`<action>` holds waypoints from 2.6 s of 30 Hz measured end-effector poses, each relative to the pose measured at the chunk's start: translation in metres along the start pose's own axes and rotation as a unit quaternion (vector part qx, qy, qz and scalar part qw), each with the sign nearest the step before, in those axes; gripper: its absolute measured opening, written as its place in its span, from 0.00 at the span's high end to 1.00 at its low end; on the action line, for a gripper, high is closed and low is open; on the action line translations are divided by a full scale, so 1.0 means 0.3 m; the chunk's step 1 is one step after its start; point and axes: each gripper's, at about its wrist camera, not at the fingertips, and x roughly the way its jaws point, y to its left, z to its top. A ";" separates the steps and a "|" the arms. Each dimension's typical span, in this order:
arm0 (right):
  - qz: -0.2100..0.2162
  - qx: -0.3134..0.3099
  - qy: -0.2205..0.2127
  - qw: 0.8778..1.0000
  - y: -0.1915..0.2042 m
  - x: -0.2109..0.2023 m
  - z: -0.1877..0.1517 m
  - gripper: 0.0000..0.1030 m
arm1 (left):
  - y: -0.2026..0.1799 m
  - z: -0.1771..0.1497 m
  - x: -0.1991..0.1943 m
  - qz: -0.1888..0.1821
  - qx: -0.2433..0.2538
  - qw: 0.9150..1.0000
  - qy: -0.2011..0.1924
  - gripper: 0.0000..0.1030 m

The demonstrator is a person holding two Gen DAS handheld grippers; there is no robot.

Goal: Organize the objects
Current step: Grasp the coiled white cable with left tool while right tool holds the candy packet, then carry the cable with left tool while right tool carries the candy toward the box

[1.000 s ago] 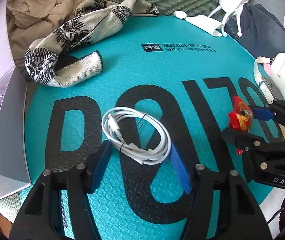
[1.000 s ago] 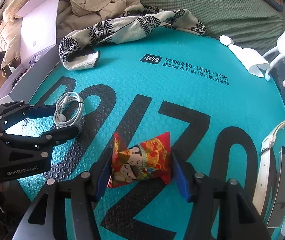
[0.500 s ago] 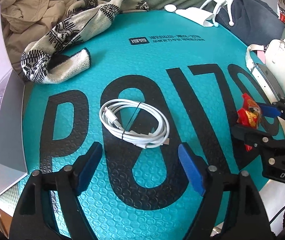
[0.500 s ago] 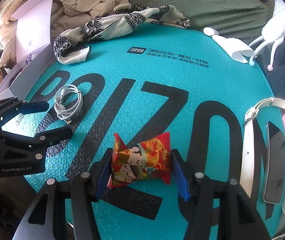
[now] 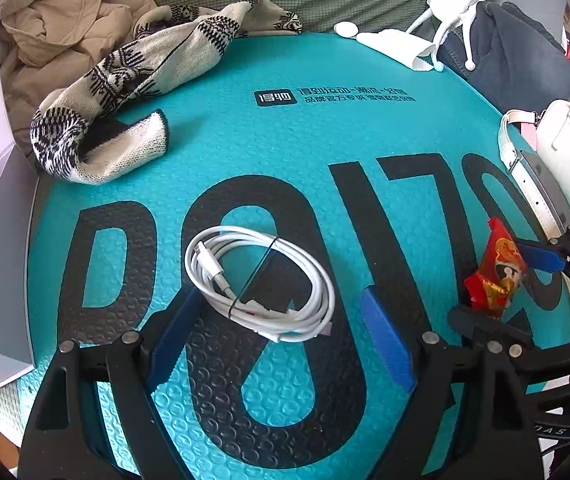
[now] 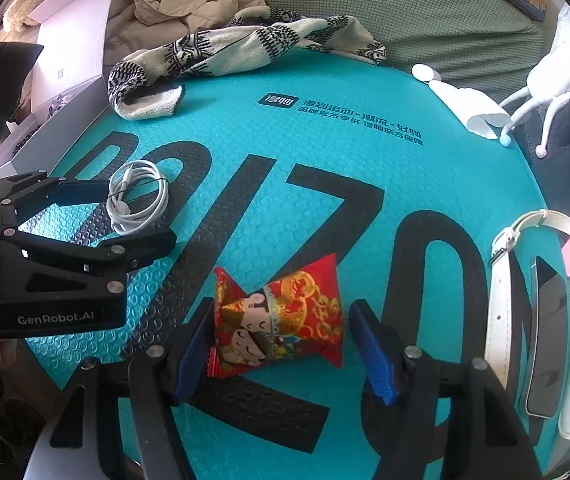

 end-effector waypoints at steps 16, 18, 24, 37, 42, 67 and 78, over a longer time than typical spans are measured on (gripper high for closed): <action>0.011 0.018 -0.020 1.000 -0.025 -0.008 -0.007 0.46 | -0.048 -0.006 -0.019 -0.031 0.030 0.999 -0.020 0.56; 0.010 0.019 -0.020 1.000 -0.026 -0.010 -0.007 0.46 | -0.049 -0.009 -0.022 -0.032 0.031 0.999 -0.020 0.56; 0.011 0.023 -0.020 0.999 -0.034 -0.015 -0.010 0.46 | -0.043 -0.022 -0.037 -0.040 0.024 0.999 -0.019 0.56; 0.015 0.026 -0.023 0.999 -0.038 -0.034 0.001 0.46 | 0.063 -0.058 -0.135 -0.041 -0.008 0.999 -0.029 0.56; 0.019 0.013 -0.024 0.999 -0.007 -0.033 0.023 0.46 | 0.101 -0.066 -0.143 -0.030 -0.015 0.999 -0.022 0.56; 0.011 0.016 -0.012 1.000 -0.006 -0.023 0.017 0.47 | 0.154 -0.012 -0.033 0.019 -0.075 0.997 0.005 0.46; 0.027 -0.017 -0.029 0.999 0.066 -0.056 0.065 0.47 | 0.199 -0.051 -0.129 0.011 -0.092 0.996 0.001 0.47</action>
